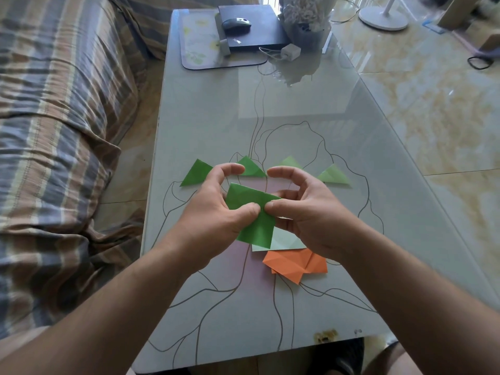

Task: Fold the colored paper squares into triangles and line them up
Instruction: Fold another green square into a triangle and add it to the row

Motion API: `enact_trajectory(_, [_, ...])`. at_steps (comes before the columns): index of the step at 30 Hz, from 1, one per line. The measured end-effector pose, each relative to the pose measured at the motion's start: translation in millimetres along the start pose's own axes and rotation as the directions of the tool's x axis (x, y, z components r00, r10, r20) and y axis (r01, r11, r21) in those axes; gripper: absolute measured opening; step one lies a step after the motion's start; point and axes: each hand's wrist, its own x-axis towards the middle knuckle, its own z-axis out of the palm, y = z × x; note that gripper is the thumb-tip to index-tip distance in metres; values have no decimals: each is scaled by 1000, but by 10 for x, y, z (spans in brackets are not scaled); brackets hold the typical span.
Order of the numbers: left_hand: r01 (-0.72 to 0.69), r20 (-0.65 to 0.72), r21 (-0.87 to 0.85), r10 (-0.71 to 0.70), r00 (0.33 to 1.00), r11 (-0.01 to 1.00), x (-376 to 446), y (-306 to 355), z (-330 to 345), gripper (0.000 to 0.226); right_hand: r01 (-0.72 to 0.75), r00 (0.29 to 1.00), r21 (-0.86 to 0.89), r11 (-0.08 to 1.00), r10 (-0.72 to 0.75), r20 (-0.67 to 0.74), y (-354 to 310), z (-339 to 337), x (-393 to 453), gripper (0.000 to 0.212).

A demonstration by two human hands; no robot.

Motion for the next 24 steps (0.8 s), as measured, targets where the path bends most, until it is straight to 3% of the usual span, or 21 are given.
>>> enact_trajectory(6, [-2, -14, 23, 2, 1000, 1000, 9, -9, 8, 59, -13, 999, -8, 1000, 13, -39, -14, -22, 24, 60])
enact_trajectory(12, [-18, -14, 66, 19, 1000, 998, 10, -12, -20, 59, -16, 998, 5, 1000, 16, -60, -38, -33, 31, 49])
enact_trajectory(24, [13, -8, 80, -12, 1000, 997, 19, -1, -81, 58, -37, 999, 14, 999, 37, -9, -107, -62, -3, 60])
